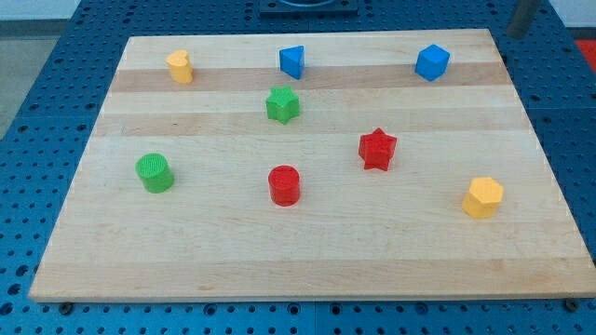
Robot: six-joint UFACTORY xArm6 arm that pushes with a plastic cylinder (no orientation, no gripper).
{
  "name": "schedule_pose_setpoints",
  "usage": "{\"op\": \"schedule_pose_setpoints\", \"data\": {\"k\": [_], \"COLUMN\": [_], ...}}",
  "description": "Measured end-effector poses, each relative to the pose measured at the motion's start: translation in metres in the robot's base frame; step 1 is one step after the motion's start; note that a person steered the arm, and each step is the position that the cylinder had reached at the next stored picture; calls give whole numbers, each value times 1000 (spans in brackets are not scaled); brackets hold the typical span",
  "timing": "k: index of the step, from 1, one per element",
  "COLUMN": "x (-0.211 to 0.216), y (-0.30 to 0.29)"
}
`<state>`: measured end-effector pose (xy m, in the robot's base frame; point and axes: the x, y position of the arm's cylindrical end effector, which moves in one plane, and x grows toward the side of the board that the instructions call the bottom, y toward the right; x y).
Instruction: Push the blue cube to the bottom of the blue triangle
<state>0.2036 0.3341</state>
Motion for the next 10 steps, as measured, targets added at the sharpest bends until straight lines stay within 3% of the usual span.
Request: {"op": "schedule_pose_setpoints", "data": {"k": [2, 4, 5, 6, 7, 9, 10], "x": [2, 43, 75, 67, 61, 90, 105], "y": [0, -104, -114, -223, -293, -278, -353]}}
